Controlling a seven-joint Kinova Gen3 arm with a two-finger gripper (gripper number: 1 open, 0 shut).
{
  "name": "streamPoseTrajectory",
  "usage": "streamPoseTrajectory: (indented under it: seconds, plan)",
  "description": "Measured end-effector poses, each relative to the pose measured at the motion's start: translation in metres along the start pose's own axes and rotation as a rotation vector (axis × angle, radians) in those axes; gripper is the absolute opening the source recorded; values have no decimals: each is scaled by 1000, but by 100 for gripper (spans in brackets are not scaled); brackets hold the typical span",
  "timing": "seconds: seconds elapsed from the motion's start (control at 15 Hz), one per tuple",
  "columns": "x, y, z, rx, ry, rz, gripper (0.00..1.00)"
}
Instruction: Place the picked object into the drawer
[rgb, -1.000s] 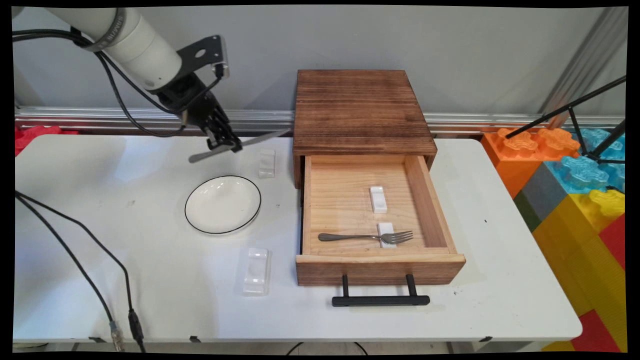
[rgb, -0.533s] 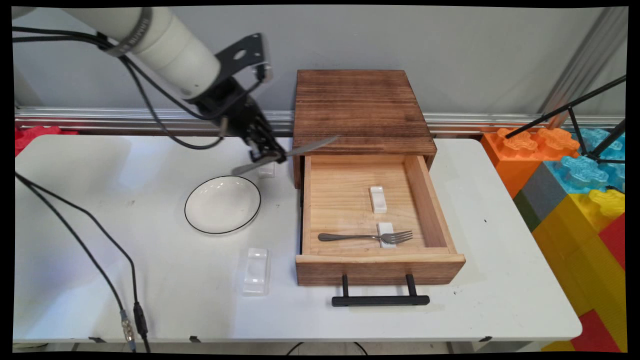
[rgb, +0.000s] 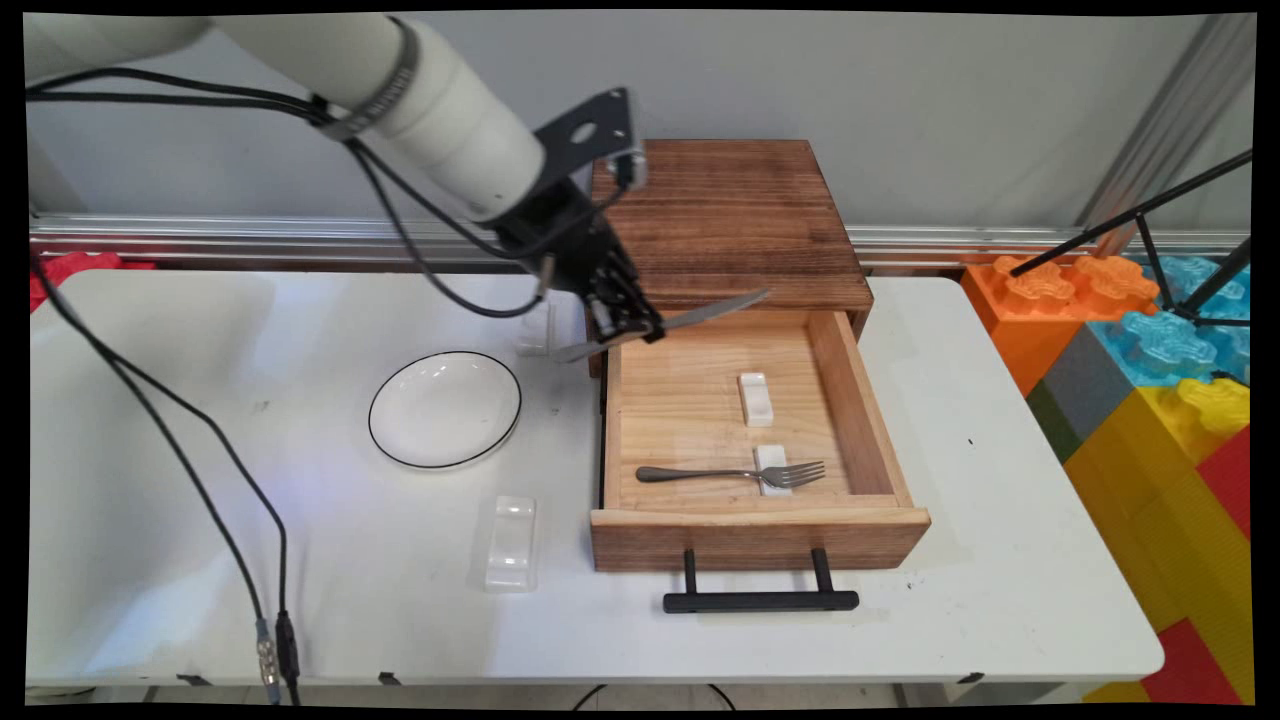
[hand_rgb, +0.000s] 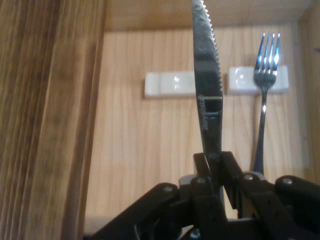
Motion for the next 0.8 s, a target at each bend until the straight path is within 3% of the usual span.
streamPoseTrajectory:
  seconds: [0.4,0.8]
  plan:
    - [23,-13,47,-31,45,59,0]
    - [30,-18,85,-69,54,72,0]
